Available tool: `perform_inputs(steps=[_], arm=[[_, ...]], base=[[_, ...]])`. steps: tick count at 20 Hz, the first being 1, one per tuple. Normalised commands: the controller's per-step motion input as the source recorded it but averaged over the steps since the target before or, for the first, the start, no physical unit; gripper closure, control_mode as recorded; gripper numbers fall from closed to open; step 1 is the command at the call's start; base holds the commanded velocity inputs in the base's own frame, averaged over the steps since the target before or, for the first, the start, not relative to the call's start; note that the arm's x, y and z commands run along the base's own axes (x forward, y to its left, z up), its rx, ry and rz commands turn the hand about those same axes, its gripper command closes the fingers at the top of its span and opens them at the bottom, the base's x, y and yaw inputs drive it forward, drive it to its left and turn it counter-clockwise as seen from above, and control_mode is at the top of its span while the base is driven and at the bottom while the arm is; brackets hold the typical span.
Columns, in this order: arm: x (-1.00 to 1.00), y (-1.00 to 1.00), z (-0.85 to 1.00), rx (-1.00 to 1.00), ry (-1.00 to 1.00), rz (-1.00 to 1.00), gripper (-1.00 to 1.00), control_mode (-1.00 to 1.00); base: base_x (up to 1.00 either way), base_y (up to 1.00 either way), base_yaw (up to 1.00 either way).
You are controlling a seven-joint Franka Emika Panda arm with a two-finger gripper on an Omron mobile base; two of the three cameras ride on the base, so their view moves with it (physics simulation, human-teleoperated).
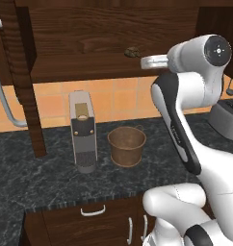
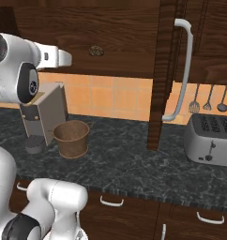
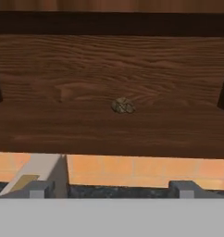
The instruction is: Open the cabinet, pick up the bread from the cabinet and place it in the basket. Then move the basket to the dining counter.
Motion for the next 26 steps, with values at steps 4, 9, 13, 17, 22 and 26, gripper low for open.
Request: perform_inputs(steps=[4, 9, 13, 17, 22, 26], arm=[[0.29, -0.36, 0.14, 0.01, 0.04, -0.04, -1.0, -1.0], [0.01, -0.28, 0.0, 0.1, 0.05, 0.0, -1.0, -1.0], [0.01, 0.0, 0.0, 0.07, 0.08, 0.0, -1.0, -1.0], [0.28, 0.06, 0.0, -0.05, 0.08, 0.0, -1.0, -1.0], [0.45, 0.0, 0.0, -0.01, 0.02, 0.0, -1.0, -1.0], [0.28, 0.0, 0.0, 0.0, 0.02, 0.0, -1.0, -1.0]], base=[[0.0, 0.0, 0.0], [0.0, 0.0, 0.0], [0.0, 0.0, 0.0], [0.0, 0.0, 0.0], [0.0, 0.0, 0.0], [0.0, 0.0, 0.0]])
